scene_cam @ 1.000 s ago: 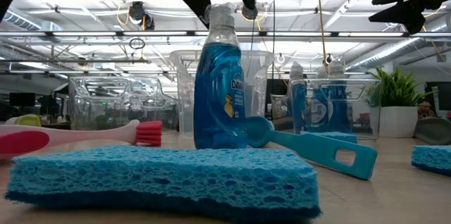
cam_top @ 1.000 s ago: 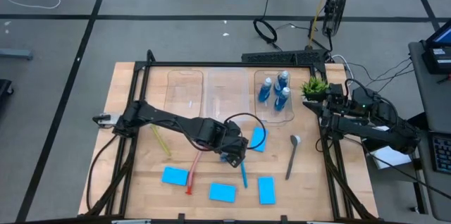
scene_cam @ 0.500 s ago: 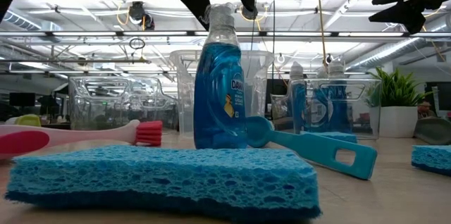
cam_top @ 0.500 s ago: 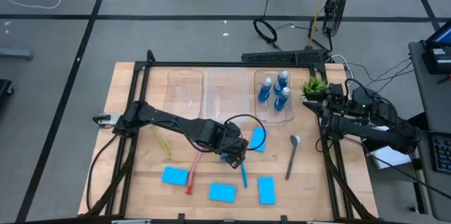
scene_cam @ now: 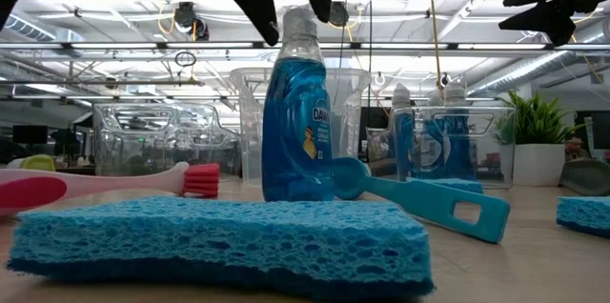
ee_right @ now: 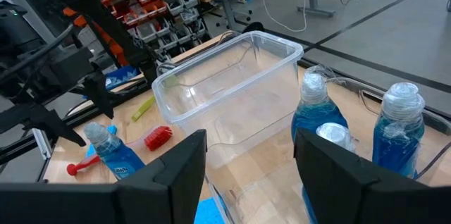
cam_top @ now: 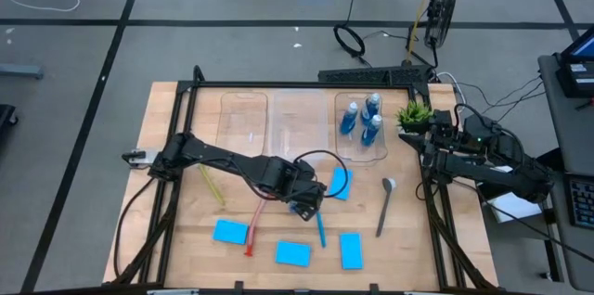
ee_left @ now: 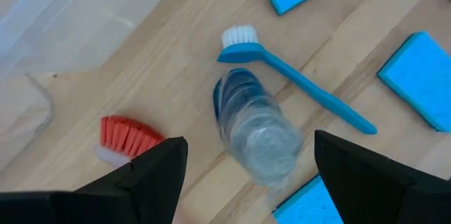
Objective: Pick & Place Kitchen Sink Supplies
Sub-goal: Put the blue dishwashing liquid bottle into the right transparent bin
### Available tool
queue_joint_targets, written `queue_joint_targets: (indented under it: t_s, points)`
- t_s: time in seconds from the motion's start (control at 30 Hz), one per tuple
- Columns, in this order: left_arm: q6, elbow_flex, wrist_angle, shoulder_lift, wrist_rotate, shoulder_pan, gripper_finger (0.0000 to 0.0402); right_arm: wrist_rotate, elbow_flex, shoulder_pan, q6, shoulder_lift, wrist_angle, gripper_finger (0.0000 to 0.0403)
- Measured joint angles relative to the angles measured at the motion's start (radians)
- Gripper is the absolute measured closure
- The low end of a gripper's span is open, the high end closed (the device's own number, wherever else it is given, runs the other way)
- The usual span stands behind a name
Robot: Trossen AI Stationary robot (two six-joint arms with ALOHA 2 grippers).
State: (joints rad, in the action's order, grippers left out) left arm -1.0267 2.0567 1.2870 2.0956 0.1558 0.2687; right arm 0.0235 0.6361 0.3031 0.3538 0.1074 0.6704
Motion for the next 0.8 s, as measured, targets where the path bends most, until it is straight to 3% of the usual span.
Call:
queue_joint_targets:
  t_s: [0.63, 0.8]
  points:
    - [0.015, -0.002, -0.042, 0.039, -0.06, -0.011, 0.0095, 0.001, 0.0, 0.0, -0.002, 0.0, 0.0, 0.0202]
    - [0.011, -0.002, -0.042, 0.039, -0.063, -0.011, 0.0124, 0.001, 0.0, 0.0, -0.003, 0.0, 0.0, 0.0202]
